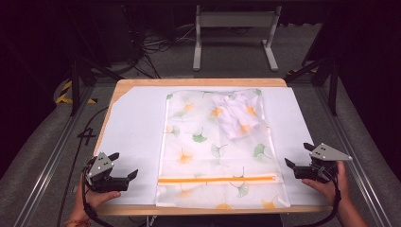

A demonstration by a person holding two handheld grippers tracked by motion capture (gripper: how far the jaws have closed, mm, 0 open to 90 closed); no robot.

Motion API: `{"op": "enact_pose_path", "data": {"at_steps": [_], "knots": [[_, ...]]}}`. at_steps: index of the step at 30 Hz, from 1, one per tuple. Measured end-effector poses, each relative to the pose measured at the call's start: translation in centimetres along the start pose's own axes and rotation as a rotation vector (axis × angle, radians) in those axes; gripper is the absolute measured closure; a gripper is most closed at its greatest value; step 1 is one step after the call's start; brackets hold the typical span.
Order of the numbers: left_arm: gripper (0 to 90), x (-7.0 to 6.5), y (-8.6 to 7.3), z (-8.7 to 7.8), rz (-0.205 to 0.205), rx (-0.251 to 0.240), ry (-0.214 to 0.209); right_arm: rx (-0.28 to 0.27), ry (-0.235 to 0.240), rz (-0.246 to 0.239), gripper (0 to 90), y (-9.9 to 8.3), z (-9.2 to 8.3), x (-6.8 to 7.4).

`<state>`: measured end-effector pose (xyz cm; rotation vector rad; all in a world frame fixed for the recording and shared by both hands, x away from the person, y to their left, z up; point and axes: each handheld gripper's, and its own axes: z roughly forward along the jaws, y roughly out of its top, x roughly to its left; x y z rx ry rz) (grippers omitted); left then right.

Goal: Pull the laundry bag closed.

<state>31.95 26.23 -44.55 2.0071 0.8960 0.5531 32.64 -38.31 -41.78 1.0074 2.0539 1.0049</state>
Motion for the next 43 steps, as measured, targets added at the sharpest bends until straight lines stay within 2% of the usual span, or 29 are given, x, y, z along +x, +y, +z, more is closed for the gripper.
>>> {"op": "enact_pose_path", "data": {"at_steps": [4, 6, 8, 12, 21, 27, 31, 34, 43], "knots": [[8.2, -0.05, -0.33, -0.09, -0.006, -0.002, -0.005, 0.002, -0.005, -0.012, 10.9, 0.15, 0.11, 0.21], [8.5, -0.08, -0.25, -0.14, -0.003, -0.001, 0.007, 0.005, -0.011, -0.026, 10.8, 0.16, 0.10, 0.34], [8.6, -0.06, -0.19, -0.17, -0.004, -0.011, 0.005, 0.004, -0.010, -0.021, 10.6, 0.14, 0.11, 0.31], [8.7, -0.15, -0.12, -0.08, 0.001, -0.001, 0.006, 0.004, -0.010, -0.013, 10.6, 0.03, 0.17, 0.19], [8.8, 0.04, 0.00, 0.03, 0.004, -0.002, 0.002, 0.009, -0.017, -0.027, 10.5, -0.04, 0.04, 0.35], [8.8, 0.09, 0.05, 0.27, 0.003, 0.001, -0.003, 0.002, -0.014, -0.008, 10.6, -0.16, -0.14, 0.19], [8.8, 0.07, 0.12, 0.38, 0.008, 0.007, -0.006, 0.006, -0.013, -0.029, 10.5, -0.17, -0.17, 0.46], [8.8, 0.05, 0.17, 0.43, 0.007, 0.005, -0.011, 0.000, -0.005, -0.017, 10.5, -0.20, -0.18, 0.48], [9.3, 0.06, 0.53, 0.60, 0.015, -0.005, -0.019, 0.025, 0.000, -0.040, 10.3, -0.40, -0.12, 0.97]]}}
